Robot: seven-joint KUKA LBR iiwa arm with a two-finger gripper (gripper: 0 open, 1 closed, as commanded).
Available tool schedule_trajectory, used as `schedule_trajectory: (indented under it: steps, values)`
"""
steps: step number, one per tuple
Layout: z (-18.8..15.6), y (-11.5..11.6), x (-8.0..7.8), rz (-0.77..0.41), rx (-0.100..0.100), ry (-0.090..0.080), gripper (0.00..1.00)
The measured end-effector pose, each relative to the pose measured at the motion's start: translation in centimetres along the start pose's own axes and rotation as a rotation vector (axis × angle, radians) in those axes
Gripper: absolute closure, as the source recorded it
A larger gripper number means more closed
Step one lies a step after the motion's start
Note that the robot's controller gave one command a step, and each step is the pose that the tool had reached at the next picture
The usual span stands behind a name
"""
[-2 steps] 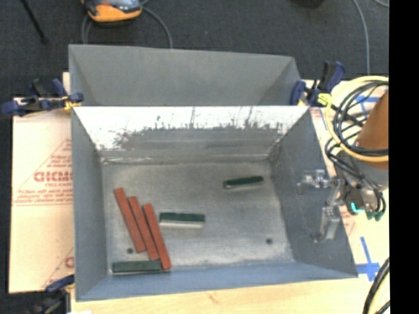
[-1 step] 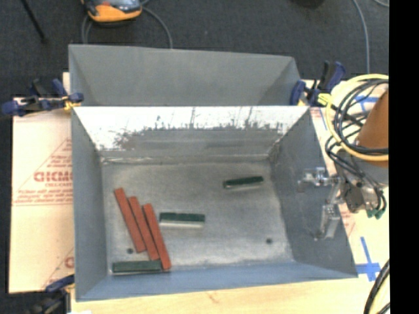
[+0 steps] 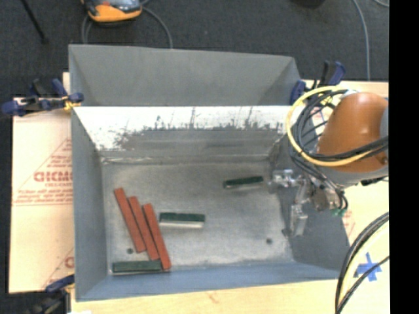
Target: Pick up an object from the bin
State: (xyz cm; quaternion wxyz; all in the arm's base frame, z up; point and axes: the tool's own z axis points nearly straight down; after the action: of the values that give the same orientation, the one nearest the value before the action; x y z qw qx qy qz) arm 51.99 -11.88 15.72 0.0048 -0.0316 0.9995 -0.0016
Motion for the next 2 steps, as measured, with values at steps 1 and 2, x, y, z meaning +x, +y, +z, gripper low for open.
schedule_trajectory:
  steps: [1,2]
  values:
    - [1.9,1.6,-0.5,-0.049,-0.004,0.011,0.00]
    - [3.1,1.4,-8.4,-0.220,-0.002,0.003,0.00]
